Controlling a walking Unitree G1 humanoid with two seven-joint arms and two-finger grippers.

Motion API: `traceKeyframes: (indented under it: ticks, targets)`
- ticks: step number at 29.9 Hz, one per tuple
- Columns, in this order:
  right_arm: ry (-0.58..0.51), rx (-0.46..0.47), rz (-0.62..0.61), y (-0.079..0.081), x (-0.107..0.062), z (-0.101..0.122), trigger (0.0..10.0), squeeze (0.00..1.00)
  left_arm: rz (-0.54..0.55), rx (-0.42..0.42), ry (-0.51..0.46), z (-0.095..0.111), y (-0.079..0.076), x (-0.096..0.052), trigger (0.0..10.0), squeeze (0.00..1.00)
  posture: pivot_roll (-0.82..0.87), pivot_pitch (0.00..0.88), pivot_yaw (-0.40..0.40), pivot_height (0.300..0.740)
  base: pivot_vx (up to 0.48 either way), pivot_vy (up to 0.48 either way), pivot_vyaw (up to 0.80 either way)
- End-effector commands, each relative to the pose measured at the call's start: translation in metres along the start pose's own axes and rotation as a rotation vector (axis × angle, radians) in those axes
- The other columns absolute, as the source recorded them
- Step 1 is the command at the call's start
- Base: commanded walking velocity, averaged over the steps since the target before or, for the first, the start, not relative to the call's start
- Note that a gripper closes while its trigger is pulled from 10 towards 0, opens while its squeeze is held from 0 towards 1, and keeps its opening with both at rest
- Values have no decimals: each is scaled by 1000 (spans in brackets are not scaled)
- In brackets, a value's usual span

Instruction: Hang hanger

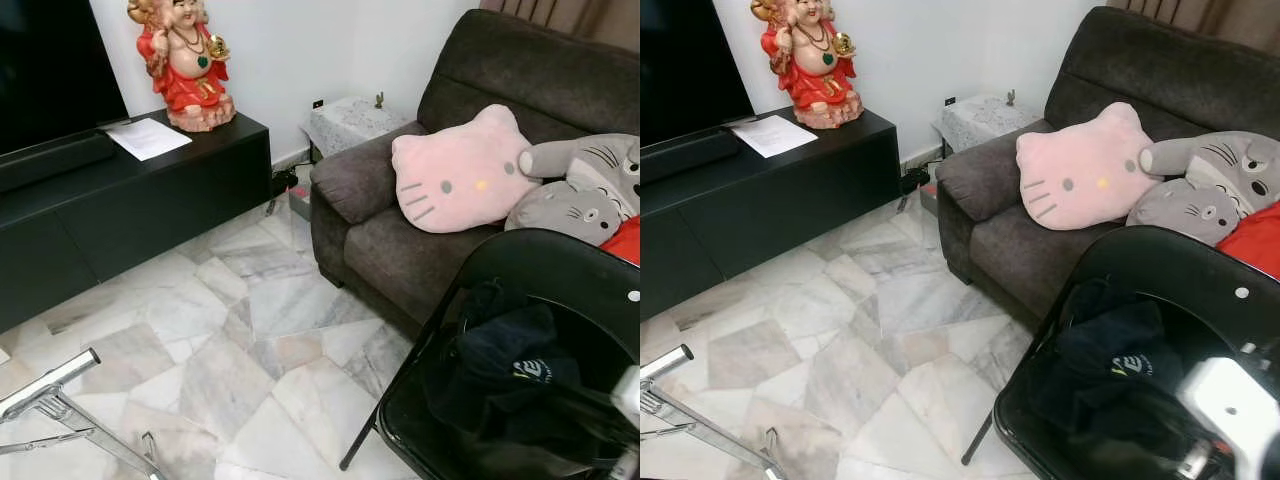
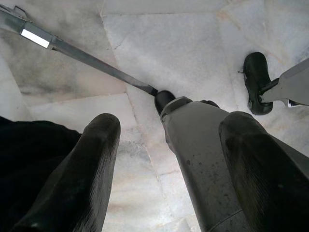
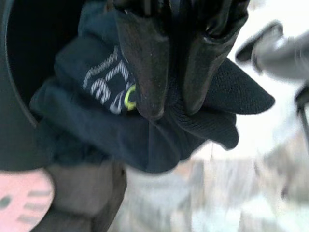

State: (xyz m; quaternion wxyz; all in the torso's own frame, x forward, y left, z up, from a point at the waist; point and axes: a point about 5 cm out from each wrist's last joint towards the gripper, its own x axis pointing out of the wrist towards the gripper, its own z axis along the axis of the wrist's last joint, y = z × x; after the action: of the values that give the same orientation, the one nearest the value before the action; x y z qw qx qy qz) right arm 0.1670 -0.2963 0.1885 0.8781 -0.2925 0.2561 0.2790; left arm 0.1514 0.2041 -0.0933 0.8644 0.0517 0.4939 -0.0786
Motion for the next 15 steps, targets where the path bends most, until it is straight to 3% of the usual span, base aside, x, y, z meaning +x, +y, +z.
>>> traceKeyframes:
  ticks: [1,6,7,11,15]
  targets:
    - [46,-45,-2,2,3,-2,0,0,4,0,24,-6,1,-1,10000,0,-304,94,39,740,0,0,0]
    - [18,-39,-118,-9,16,-6,0,0,4,-2,22,-6,1,-1,10000,0,-292,94,38,740,0,0,0]
    - [63,-59,-207,-20,15,-12,0,0,5,-6,21,-6,1,-1,10000,0,-290,96,38,740,0,0,0]
    - [232,-74,-347,-41,2,-30,0,0,6,-10,23,-7,1,-1,10000,0,-294,99,38,740,0,0,0]
    - [296,-88,-414,-50,-9,-36,0,0,6,-9,27,-7,1,-1,10000,0,-299,104,40,740,0,0,0]
